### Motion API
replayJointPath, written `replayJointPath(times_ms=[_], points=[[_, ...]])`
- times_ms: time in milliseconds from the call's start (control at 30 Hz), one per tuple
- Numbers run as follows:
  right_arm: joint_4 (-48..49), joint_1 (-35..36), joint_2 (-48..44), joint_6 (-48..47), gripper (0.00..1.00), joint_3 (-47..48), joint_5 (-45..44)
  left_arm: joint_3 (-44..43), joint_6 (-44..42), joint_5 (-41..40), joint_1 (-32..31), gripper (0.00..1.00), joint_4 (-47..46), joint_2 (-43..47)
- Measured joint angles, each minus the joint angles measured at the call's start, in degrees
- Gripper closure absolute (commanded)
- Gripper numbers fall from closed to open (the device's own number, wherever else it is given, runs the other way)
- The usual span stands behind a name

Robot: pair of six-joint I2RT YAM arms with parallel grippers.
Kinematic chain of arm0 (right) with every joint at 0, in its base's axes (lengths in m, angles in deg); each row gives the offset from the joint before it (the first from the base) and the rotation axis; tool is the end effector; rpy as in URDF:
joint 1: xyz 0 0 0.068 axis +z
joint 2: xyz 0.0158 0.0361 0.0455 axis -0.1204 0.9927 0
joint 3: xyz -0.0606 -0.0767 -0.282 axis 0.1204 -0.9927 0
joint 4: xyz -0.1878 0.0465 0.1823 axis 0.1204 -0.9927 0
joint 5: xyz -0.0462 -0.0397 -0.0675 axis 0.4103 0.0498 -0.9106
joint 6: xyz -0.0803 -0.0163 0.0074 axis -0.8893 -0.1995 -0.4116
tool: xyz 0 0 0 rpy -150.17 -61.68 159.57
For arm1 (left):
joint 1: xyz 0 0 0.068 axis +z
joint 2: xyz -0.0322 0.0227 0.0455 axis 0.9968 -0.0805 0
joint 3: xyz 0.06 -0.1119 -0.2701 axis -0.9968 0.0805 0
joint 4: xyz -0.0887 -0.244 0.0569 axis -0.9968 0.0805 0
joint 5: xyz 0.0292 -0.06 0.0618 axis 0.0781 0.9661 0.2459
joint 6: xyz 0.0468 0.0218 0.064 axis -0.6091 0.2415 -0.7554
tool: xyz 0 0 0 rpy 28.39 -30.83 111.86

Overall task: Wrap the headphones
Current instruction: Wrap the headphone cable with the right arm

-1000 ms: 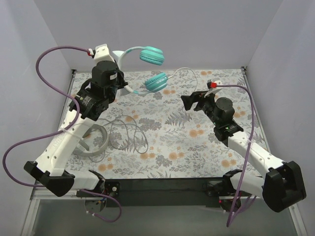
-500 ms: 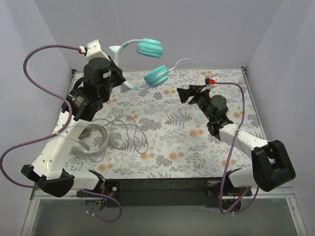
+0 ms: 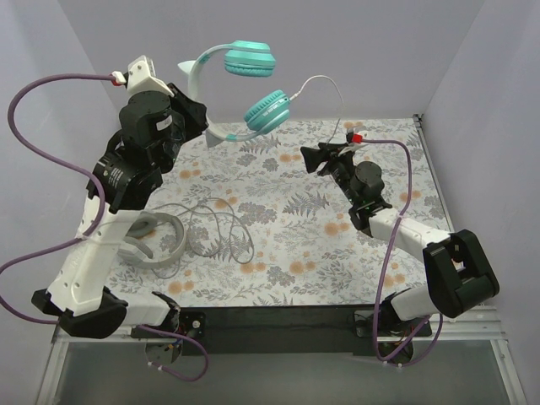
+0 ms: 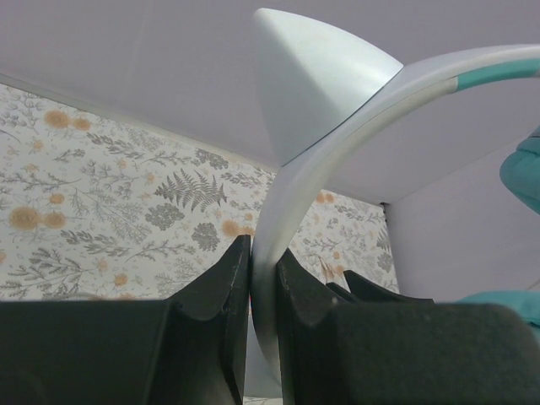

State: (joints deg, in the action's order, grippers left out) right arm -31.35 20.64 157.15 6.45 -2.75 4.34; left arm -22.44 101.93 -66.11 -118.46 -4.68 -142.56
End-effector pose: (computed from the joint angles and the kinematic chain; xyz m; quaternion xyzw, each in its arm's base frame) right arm 0.3097 0.1604 0.3245 -0.0398 0.6202 0.3058 0.7213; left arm 0.2277 -0.1092 0.5541 -0.3944 0.6563 -0.3809 0.5182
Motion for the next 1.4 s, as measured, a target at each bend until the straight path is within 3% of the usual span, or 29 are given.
replayJointPath(times_ms=[567,900,1067,1167,1400], points=[[-0.68,-0.15,1.95,-8.9,0.47,1.07,-1.79,-4.79,1.88,1.46,0.0,1.0,1.01,0.87],[-2.69,-0.7,1.7,-12.9,0.7,1.73,-2.4,-5.2,1.88,0.42,0.0,1.0,0.92,1.95],[-6.38,-0.79,-2.69,-13.55,0.82,0.92,-2.51,-3.98,1.68,-1.46,0.0,1.0,-1.18,2.56],[-12.31,0.02,-6.95,-13.88,0.91,1.09,-3.69,-2.49,1.09,-2.89,0.0,1.0,-3.02,2.45],[-39.56,9.73,-11.63,-15.93,0.97,10.67,-13.68,-0.66,-1.53,-7.54,0.0,1.0,-6.47,-2.45]])
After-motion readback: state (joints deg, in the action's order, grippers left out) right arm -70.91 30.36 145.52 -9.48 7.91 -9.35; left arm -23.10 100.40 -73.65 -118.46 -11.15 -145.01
